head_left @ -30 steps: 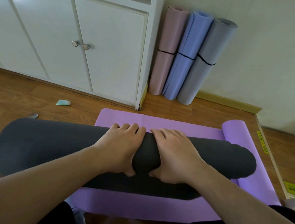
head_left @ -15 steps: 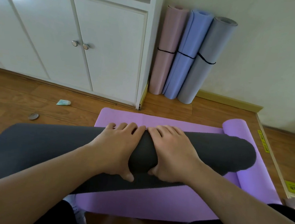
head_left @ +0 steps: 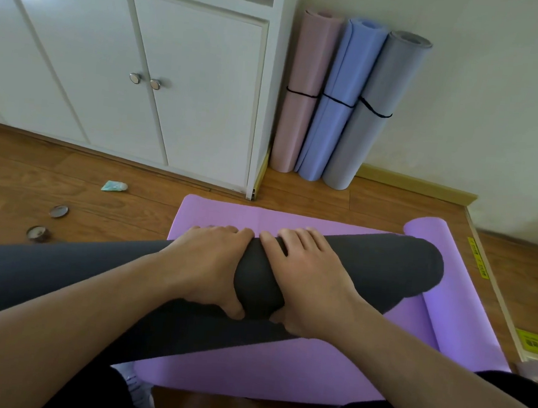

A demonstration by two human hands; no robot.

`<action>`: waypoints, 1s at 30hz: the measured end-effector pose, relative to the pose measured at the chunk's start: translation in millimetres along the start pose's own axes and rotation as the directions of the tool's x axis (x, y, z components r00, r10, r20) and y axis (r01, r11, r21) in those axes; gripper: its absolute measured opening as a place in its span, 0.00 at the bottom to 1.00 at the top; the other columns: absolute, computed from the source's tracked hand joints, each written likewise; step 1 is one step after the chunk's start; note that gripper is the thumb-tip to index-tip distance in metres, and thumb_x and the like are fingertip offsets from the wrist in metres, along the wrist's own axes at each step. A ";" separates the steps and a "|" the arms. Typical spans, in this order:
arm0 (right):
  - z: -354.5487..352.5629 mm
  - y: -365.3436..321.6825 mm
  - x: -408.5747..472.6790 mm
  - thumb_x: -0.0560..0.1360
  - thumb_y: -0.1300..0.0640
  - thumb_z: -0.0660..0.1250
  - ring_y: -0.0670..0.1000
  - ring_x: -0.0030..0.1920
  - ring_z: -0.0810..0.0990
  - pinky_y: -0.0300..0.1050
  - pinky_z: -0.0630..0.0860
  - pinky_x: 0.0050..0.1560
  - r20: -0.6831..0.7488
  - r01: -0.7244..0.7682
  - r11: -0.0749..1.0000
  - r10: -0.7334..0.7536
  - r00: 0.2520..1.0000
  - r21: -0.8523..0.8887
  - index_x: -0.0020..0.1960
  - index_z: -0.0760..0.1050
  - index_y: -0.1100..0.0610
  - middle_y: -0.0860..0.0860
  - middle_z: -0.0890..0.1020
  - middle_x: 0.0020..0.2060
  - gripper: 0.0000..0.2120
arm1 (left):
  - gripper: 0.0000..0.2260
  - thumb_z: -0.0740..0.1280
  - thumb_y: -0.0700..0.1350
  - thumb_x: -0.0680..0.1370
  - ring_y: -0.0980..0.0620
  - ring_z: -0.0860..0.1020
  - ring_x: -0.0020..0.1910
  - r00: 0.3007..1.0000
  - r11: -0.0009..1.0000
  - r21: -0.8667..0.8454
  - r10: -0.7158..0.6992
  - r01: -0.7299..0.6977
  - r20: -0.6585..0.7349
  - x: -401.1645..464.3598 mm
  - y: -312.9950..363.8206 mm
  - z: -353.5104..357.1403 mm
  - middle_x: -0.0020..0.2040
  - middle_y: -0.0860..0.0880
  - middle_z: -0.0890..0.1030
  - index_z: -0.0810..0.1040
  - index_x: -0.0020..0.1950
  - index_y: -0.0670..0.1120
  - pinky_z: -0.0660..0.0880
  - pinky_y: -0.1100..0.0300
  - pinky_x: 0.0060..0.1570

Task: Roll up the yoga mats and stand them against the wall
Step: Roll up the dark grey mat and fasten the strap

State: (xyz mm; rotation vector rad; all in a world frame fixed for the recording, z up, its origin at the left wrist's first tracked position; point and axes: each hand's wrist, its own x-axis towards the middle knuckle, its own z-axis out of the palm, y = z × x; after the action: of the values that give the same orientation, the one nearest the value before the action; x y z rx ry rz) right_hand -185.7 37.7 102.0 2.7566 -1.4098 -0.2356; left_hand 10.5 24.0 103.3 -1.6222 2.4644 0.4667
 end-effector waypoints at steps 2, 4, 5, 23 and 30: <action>4.2 2.0 0.1 0.63 0.36 0.81 0.58 0.68 0.71 0.58 0.67 0.74 -0.025 -0.001 1.000 0.001 1.000 0.007 0.79 0.56 0.53 0.55 0.72 0.70 0.55 | 0.46 0.77 0.72 0.60 0.53 0.75 0.58 1.000 1.000 0.024 0.003 -0.003 -0.016 -1.8 -0.1 2.3 0.62 0.58 0.75 0.63 0.72 0.58 0.75 0.51 0.61; 6.3 2.7 -0.5 0.63 0.36 0.81 0.58 0.68 0.72 0.59 0.68 0.73 -0.039 -0.011 1.000 0.011 0.999 0.011 0.79 0.60 0.53 0.55 0.74 0.69 0.54 | 0.47 0.76 0.72 0.61 0.53 0.75 0.60 0.998 0.998 0.055 0.018 -0.015 -0.055 -3.9 0.4 4.6 0.65 0.57 0.74 0.61 0.73 0.58 0.74 0.50 0.64; 6.3 3.0 -0.7 0.63 0.36 0.80 0.58 0.68 0.72 0.59 0.67 0.73 -0.048 -0.020 1.000 0.020 0.999 0.010 0.79 0.60 0.54 0.55 0.74 0.69 0.53 | 0.49 0.76 0.73 0.61 0.52 0.74 0.63 0.996 0.996 0.083 0.036 -0.030 -0.080 -4.5 1.2 6.3 0.67 0.56 0.72 0.59 0.75 0.57 0.72 0.49 0.67; -0.6 1.0 0.9 0.65 0.34 0.81 0.58 0.75 0.65 0.59 0.58 0.80 -0.020 -0.048 0.998 0.049 0.999 0.029 0.83 0.50 0.52 0.54 0.67 0.75 0.60 | 0.48 0.77 0.72 0.61 0.53 0.75 0.62 0.994 0.998 0.043 0.043 -0.038 -0.101 3.3 -1.9 5.1 0.66 0.57 0.75 0.61 0.75 0.57 0.73 0.48 0.67; 3.6 12.0 0.3 0.62 0.29 0.79 0.54 0.71 0.70 0.55 0.65 0.76 -0.047 -0.052 0.993 0.057 0.997 0.108 0.79 0.60 0.49 0.48 0.73 0.71 0.55 | 0.55 0.75 0.75 0.61 0.49 0.72 0.68 0.984 0.980 0.182 0.103 -0.076 -0.146 -0.9 5.6 8.6 0.72 0.53 0.69 0.55 0.79 0.55 0.70 0.47 0.71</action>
State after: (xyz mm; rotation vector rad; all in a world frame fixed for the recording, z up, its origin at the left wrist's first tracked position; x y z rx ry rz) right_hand -195.7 30.5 99.7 2.7810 -1.5262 -0.0909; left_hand 5.4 29.8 96.5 -1.5352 2.6142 0.1314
